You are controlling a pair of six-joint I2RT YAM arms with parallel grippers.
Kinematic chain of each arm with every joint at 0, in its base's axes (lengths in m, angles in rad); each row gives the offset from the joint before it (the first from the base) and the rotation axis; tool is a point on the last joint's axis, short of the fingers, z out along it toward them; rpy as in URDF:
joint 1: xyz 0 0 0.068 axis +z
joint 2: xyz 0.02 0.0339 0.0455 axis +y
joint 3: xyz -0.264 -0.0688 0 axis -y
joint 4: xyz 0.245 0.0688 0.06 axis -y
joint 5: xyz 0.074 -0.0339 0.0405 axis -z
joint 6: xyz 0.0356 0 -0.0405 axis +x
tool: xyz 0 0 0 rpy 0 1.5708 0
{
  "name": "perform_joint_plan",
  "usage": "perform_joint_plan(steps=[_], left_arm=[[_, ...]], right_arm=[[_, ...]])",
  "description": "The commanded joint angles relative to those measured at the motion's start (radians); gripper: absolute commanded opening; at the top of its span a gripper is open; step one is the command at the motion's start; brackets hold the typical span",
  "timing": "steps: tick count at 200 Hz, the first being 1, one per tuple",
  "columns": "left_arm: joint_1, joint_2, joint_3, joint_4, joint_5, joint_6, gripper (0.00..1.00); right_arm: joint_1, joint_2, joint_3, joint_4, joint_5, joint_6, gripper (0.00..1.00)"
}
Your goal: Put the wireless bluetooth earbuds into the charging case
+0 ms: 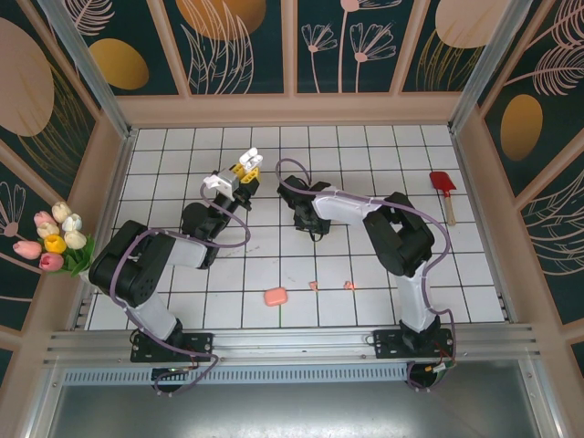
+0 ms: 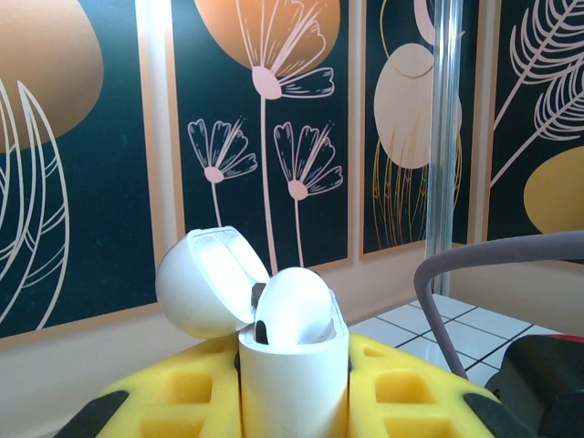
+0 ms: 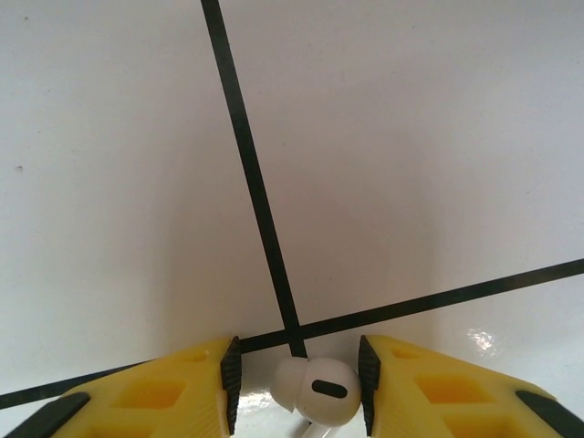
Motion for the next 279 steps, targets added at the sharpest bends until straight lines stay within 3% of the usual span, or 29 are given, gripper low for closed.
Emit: perform_joint_plan(steps=[1, 108, 175, 208, 279], left_arm=[[0.007, 0.005, -0.007, 0.171, -0.007, -0.02, 0.0], [0.008, 0.0, -0.007, 0.17, -0.002, -0.023, 0.0], [0.008, -0.002, -0.004, 0.166, 0.003, -0.027, 0.0], [0.008, -0.004, -0.003, 0.161, 0.006, -0.028, 0.0], [0.008, -0.01, 0.002, 0.146, 0.015, -0.028, 0.0]], right_arm=[[0.006, 0.012, -0.003, -0.038, 0.014, 0.009, 0.39], [0.007, -0.038, -0.054, -0.004, 0.013, -0.067, 0.29], [0.022, -0.097, -0.112, 0.143, -0.057, -0.438, 0.28], [0.021, -0.103, -0.13, 0.161, -0.102, -0.546, 0.28], [0.009, -0.146, -0.175, 0.201, -0.104, -0.548, 0.28]])
